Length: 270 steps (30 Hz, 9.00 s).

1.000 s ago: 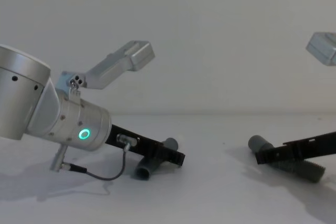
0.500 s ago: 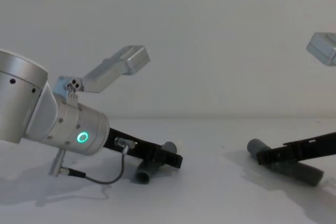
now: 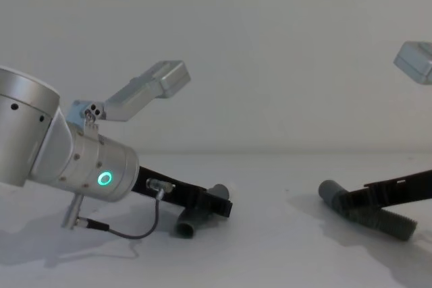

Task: Use both hands to pick up one end of the pipe from the table, align the ends, and insert them.

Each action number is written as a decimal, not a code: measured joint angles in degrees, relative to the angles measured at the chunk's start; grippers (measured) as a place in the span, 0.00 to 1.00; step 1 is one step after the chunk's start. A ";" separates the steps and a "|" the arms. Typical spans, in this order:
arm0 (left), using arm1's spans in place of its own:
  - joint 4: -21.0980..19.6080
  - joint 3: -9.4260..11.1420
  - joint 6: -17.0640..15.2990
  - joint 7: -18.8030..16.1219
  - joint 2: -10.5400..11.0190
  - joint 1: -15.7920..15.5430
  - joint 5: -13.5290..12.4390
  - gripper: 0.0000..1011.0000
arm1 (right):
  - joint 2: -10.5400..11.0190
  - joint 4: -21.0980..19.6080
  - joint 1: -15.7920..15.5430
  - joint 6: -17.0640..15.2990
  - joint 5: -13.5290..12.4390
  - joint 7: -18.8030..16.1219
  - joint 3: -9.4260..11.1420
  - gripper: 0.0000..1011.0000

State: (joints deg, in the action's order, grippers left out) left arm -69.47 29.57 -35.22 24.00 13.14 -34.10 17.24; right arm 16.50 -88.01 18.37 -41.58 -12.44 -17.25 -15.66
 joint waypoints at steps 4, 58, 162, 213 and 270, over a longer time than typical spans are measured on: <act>0.05 -0.01 -0.05 -0.01 -0.02 0.06 0.02 0.87 | 0.00 -0.03 -0.02 -0.03 0.00 -0.03 0.02 0.34; 0.34 -0.05 -0.04 -0.06 -0.02 0.28 0.10 0.57 | 0.00 -0.03 -0.02 -0.07 0.00 -0.09 0.02 0.85; -2.19 4.69 0.32 2.49 3.36 -3.36 -5.12 0.37 | 0.74 -0.82 -0.51 3.87 5.43 0.59 -0.39 0.29; -9.49 25.33 23.71 5.88 14.65 -22.33 -38.73 0.37 | 12.38 -0.58 -0.54 48.50 27.21 7.59 -4.29 0.29; -16.49 27.56 38.55 -1.30 18.98 -19.67 -46.11 0.37 | 21.19 4.80 4.57 70.11 54.22 9.96 -7.59 0.29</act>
State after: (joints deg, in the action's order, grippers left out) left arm -85.96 57.14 3.33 22.70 32.11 -53.78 -28.87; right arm 37.69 -83.21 22.94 28.54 41.78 -7.29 -23.25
